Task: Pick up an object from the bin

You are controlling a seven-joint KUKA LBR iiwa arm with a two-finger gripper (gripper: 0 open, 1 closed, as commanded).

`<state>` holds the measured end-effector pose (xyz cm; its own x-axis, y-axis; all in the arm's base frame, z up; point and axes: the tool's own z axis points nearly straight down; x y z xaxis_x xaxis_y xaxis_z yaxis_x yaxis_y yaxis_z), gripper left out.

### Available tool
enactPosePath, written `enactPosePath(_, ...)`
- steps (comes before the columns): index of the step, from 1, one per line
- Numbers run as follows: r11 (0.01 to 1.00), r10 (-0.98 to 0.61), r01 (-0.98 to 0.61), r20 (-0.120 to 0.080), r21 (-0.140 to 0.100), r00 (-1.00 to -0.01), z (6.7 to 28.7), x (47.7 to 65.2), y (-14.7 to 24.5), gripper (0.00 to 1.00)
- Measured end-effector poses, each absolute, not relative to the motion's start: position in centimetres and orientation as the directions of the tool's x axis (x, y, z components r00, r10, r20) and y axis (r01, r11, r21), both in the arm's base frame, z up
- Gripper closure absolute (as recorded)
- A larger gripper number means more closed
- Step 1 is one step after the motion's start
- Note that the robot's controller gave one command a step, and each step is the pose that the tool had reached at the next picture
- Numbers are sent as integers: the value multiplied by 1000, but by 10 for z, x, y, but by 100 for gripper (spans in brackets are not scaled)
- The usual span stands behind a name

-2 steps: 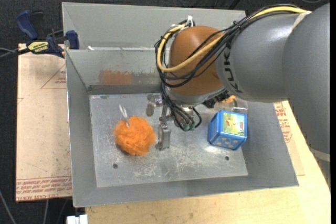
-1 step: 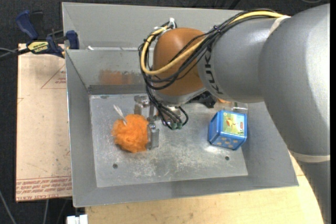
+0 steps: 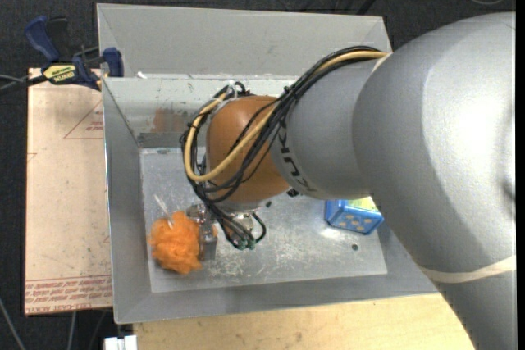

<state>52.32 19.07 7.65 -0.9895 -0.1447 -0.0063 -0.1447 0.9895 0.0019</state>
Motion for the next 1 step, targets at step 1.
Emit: enactPosePath(1,990,-144,-144,-6,2,-990,76,523,190,100)
